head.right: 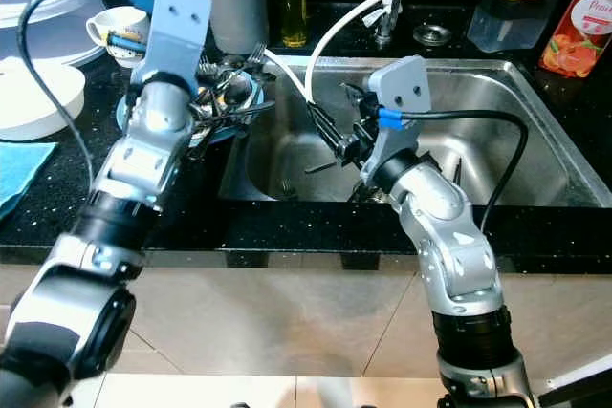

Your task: Kitchen organization

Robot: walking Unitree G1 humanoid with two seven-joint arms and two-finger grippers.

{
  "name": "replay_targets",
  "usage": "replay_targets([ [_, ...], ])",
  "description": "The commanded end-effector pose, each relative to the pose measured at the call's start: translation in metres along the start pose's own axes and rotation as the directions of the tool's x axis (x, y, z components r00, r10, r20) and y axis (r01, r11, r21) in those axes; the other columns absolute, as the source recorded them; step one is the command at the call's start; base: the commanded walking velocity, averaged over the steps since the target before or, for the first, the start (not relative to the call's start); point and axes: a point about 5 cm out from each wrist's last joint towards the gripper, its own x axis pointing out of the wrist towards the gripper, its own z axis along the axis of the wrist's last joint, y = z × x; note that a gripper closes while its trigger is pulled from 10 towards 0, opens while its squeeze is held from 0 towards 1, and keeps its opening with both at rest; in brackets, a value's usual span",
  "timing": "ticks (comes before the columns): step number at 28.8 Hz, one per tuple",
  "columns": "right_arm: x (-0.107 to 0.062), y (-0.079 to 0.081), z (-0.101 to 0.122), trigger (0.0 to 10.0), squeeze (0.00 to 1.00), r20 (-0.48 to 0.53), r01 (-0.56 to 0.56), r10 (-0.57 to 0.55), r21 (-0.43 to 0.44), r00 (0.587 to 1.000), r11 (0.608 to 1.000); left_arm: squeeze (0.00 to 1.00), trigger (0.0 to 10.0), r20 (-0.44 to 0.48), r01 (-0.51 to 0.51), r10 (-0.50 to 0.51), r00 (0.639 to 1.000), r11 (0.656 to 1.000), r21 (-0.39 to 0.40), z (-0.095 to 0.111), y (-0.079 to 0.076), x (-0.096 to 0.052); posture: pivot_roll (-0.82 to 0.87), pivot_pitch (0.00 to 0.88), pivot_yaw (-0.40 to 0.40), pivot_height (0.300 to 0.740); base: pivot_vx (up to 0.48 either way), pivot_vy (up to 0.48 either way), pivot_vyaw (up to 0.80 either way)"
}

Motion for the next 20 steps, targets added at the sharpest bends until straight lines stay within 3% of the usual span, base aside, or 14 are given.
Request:
replay_targets([
  [1, -0.001, 0.002, 0.001, 10.0, 0.0, 0.015, -0.005, 0.005, 0.001, 1.0, 1.0, 0.0, 10.0, -0.043, -0.014, 0.013, 0.999, 1.0, -0.025, -0.005, 0.002, -0.001, 0.06, 0.072, 0.027, 0.74, 0.0, 0.0, 0.0],
  [4, -0.001, 0.004, 0.0, 10.0, 0.0, 0.012, -0.008, 0.008, 0.002, 1.0, 1.0, 0.0, 10.0, -0.214, -0.011, -0.013, 0.977, 0.994, -0.112, -0.023, 0.005, 0.003, 0.07, 0.076, 0.024, 0.74, 0.0, 0.0, 0.0],
  [10, 0.0, 0.003, 0.001, 10.0, 0.0, 0.014, -0.005, 0.005, 0.001, 1.0, 1.0, 0.0, 10.0, -0.217, -0.012, -0.007, 0.976, 0.996, -0.088, -0.02, 0.014, 0.013, 0.07, 0.075, 0.031, 0.74, 0.0, 0.0, 0.0],
  [11, 0.0, 0.004, 0.001, 10.0, 0.0, 0.016, -0.003, 0.003, 0.003, 1.0, 1.0, 0.19, 10.0, -0.228, -0.001, -0.022, 0.973, 0.995, -0.1, -0.019, 0.015, 0.015, 0.07, 0.073, 0.032, 0.74, 0.0, 0.0, 0.0],
  [12, 0.0, 0.004, 0.001, 10.0, 0.0, 0.016, -0.003, 0.003, 0.003, 1.0, 1.0, 0.19, 10.0, -0.228, -0.001, -0.022, 0.973, 0.995, -0.1, -0.019, 0.015, 0.015, 0.07, 0.073, 0.032, 0.74, 0.0, 0.0, 0.0],
  [13, 0.0, 0.004, 0.001, 10.0, 0.0, 0.017, -0.003, 0.003, 0.004, 1.0, 1.0, 0.77, 10.0, -0.238, -0.002, -0.024, 0.971, 0.994, -0.108, -0.019, 0.015, 0.016, 0.07, 0.073, 0.032, 0.74, 0.0, 0.0, 0.0],
  [14, 0.0, 0.004, 0.0, 10.0, 0.0, 0.017, -0.005, 0.005, 0.005, 1.0, 1.0, 1.0, 10.0, -0.247, 0.003, -0.033, 0.968, 0.993, -0.12, -0.02, 0.015, 0.017, 0.07, 0.071, 0.033, 0.74, 0.0, 0.0, 0.0],
  [18, 0.0, 0.005, 0.0, 10.0, 0.0, 0.017, -0.007, 0.007, 0.005, 1.0, 1.0, 1.0, 10.0, -0.276, 0.017, -0.054, 0.96, 0.991, -0.136, -0.022, 0.015, 0.018, 0.07, 0.067, 0.034, 0.74, 0.0, 0.0, 0.0],
  [19, 0.0, 0.005, 0.0, 10.0, 0.0, 0.017, -0.007, 0.007, 0.004, 1.0, 1.0, 0.56, 10.0, -0.286, 0.019, -0.059, 0.956, 0.99, -0.139, -0.023, 0.016, 0.02, 0.07, 0.067, 0.034, 0.74, 0.0, 0.0, 0.0],
  [20, 0.0, 0.005, 0.0, 10.0, 0.0, 0.017, -0.007, 0.007, 0.004, 1.0, 1.0, 0.56, 10.0, -0.286, 0.019, -0.059, 0.956, 0.99, -0.139, -0.023, 0.016, 0.02, 0.07, 0.067, 0.034, 0.74, 0.0, 0.0, 0.0],
])
